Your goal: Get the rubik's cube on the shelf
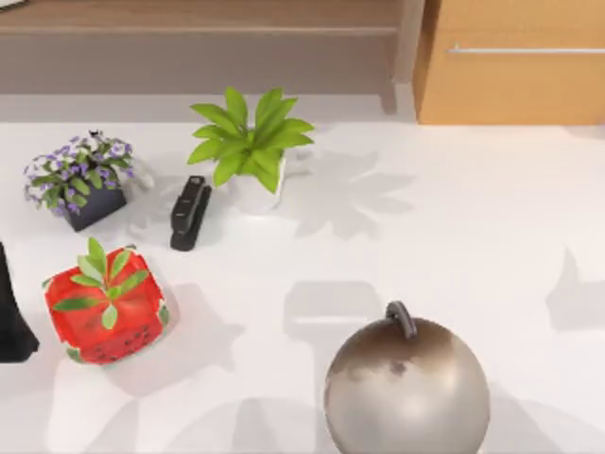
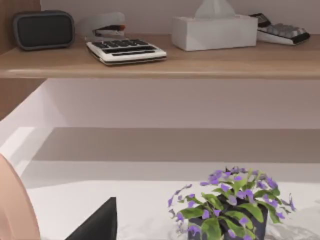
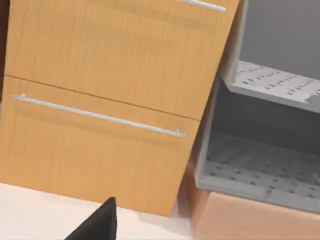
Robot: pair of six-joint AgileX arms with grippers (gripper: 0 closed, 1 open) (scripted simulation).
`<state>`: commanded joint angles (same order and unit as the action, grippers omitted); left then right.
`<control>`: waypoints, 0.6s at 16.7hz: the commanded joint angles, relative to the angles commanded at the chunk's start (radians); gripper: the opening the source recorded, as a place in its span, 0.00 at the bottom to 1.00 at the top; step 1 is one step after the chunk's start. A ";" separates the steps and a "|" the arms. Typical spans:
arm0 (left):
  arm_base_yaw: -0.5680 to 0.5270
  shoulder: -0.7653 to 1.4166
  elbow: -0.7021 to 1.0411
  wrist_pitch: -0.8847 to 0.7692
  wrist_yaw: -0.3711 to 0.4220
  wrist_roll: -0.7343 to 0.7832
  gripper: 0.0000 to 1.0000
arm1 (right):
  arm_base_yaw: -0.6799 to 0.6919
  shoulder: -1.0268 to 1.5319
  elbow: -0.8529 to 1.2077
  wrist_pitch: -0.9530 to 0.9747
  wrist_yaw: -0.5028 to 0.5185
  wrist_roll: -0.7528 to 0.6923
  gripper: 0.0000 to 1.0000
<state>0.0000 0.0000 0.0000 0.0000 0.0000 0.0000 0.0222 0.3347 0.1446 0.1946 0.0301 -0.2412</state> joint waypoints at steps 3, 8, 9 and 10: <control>0.000 0.000 0.000 0.000 0.000 0.000 1.00 | 0.017 0.244 0.104 0.141 0.023 -0.173 1.00; 0.000 0.000 0.000 0.000 0.000 0.000 1.00 | 0.054 0.719 0.306 0.414 0.067 -0.507 1.00; 0.000 0.000 0.000 0.000 0.000 0.000 1.00 | 0.062 0.819 0.348 0.471 0.076 -0.576 1.00; 0.000 0.000 0.000 0.000 0.000 0.000 1.00 | 0.070 0.917 0.390 0.528 0.085 -0.645 1.00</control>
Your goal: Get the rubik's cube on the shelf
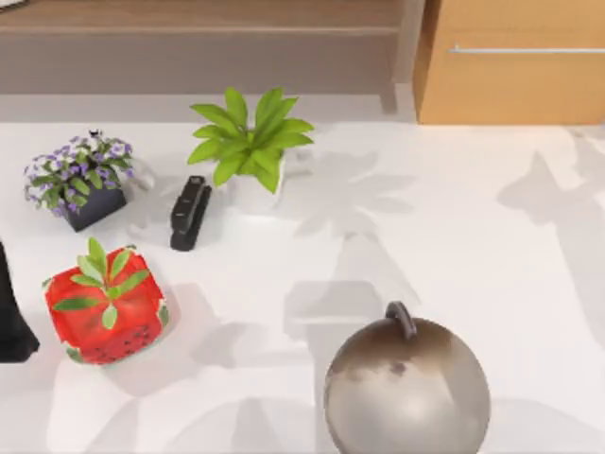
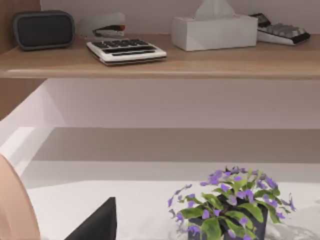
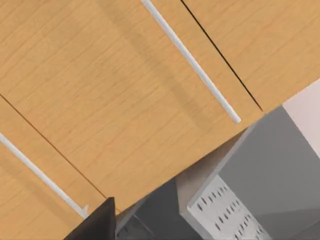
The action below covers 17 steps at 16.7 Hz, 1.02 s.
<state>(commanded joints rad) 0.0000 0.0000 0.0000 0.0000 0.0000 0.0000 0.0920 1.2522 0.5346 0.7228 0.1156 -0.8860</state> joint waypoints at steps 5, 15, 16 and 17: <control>0.000 0.000 0.000 0.000 0.000 0.000 1.00 | 0.040 0.467 0.196 0.268 0.044 -0.323 1.00; 0.000 0.000 0.000 0.000 0.000 0.000 1.00 | 0.085 0.978 0.410 0.561 0.097 -0.672 1.00; 0.000 0.000 0.000 0.000 0.000 0.000 1.00 | 0.085 0.978 0.410 0.561 0.097 -0.672 1.00; 0.000 0.000 0.000 0.000 0.000 0.000 1.00 | 0.085 0.978 0.410 0.561 0.097 -0.672 1.00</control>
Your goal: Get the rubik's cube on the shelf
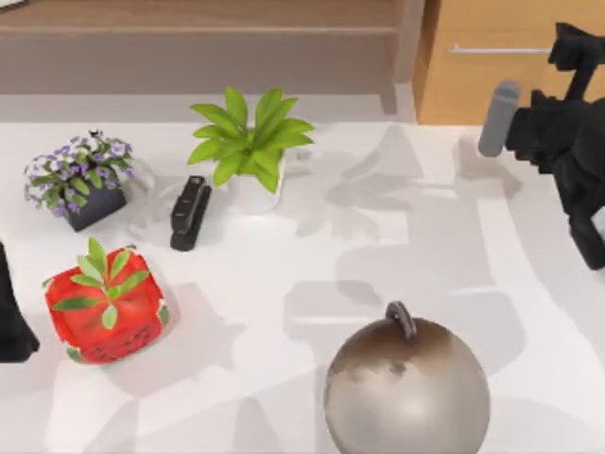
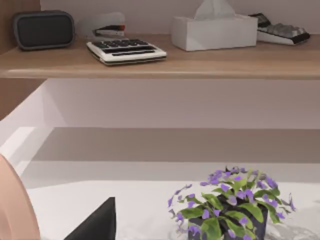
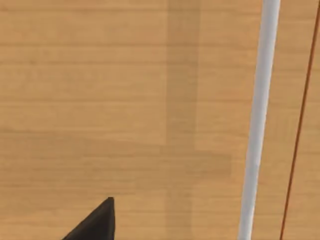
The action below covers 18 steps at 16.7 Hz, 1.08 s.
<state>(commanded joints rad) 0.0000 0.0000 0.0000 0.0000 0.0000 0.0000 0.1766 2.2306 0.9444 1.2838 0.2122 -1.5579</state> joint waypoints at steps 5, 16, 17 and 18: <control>0.000 0.000 0.000 0.000 0.000 0.000 1.00 | -0.005 0.004 0.011 -0.009 -0.004 0.001 1.00; 0.000 0.000 0.000 0.000 0.000 0.000 1.00 | -0.013 0.052 0.117 -0.065 -0.012 -0.001 0.85; 0.000 0.000 0.000 0.000 0.000 0.000 1.00 | -0.013 0.052 0.117 -0.065 -0.012 -0.001 0.77; 0.000 0.000 0.000 0.000 0.000 0.000 1.00 | -0.013 0.052 0.117 -0.065 -0.012 -0.001 0.70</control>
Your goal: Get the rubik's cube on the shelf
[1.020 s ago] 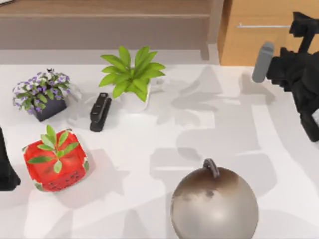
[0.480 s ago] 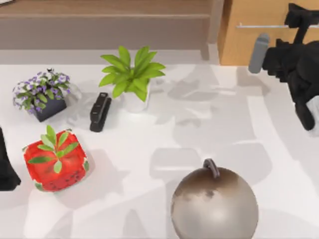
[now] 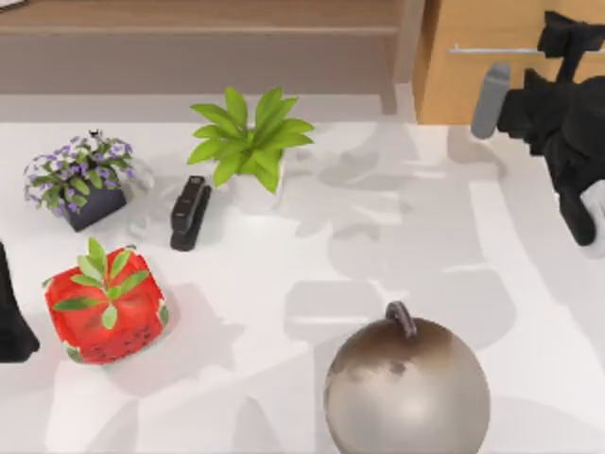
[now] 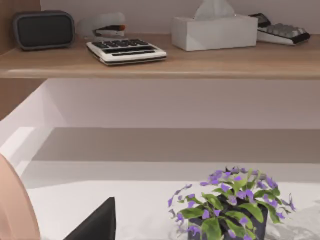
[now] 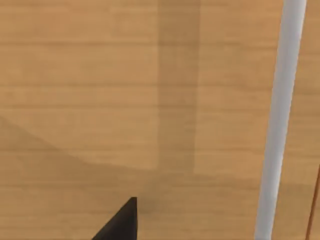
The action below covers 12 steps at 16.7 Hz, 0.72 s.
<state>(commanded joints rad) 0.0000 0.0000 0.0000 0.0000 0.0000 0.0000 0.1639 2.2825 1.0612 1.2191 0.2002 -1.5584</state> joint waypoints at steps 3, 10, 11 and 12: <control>0.000 0.000 0.000 0.000 0.000 0.000 1.00 | 0.000 0.000 0.000 0.000 0.000 0.000 0.47; 0.000 0.000 0.000 0.000 0.000 0.000 1.00 | 0.000 0.000 0.000 0.000 0.000 0.000 0.00; 0.000 0.000 0.000 0.000 0.000 0.000 1.00 | 0.000 0.000 0.000 0.000 0.000 0.000 0.00; 0.000 0.000 0.000 0.000 0.000 0.000 1.00 | 0.000 0.000 0.000 0.000 0.000 0.000 0.00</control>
<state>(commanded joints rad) 0.0000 0.0000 0.0000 0.0000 0.0000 0.0000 0.1639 2.2825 1.0612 1.2191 0.2002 -1.5584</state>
